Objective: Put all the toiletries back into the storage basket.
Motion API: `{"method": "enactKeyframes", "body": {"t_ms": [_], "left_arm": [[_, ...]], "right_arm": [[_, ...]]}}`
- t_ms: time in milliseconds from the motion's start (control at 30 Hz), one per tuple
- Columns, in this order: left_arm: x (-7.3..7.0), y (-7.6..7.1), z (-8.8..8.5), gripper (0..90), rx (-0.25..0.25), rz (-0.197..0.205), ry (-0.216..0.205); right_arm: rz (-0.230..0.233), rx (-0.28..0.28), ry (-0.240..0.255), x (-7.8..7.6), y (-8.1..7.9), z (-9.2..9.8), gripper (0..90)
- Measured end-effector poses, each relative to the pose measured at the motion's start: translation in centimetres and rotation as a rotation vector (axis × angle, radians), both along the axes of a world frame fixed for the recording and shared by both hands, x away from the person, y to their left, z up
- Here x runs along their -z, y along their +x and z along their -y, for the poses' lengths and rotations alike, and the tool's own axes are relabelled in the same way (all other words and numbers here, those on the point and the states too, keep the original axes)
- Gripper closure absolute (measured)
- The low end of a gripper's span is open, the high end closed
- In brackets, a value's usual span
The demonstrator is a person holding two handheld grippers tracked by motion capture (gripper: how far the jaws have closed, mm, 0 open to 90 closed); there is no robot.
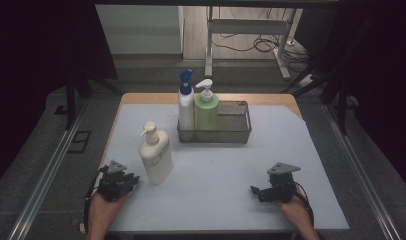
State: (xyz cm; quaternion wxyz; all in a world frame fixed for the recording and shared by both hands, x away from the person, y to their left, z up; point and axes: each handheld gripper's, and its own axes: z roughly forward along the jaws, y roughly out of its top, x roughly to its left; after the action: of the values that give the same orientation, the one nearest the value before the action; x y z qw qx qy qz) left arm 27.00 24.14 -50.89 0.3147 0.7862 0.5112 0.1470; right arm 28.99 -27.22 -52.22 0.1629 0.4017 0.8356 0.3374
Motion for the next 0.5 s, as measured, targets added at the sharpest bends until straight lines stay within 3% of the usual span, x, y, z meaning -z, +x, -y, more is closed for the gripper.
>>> {"method": "enactKeyframes", "body": {"t_ms": [133, 300, 500], "left_arm": [[-0.2, 1.3, 0.4, 88.8, 0.025, -0.007, -0.002], [-0.4, 2.7, 1.1, 89.5, 0.046, -0.003, 0.003], [-0.4, 3.6, 1.8, 89.4, 0.066, -0.006, -0.033]], "right_arm": [[0.000, 0.000, 0.000, 0.0, 0.0, 0.0, 1.2], [0.001, 0.000, 0.001, 0.0, 0.0, 0.0, 1.2], [0.001, -0.001, 0.001, 0.0, 0.0, 0.0, 1.2]]}}
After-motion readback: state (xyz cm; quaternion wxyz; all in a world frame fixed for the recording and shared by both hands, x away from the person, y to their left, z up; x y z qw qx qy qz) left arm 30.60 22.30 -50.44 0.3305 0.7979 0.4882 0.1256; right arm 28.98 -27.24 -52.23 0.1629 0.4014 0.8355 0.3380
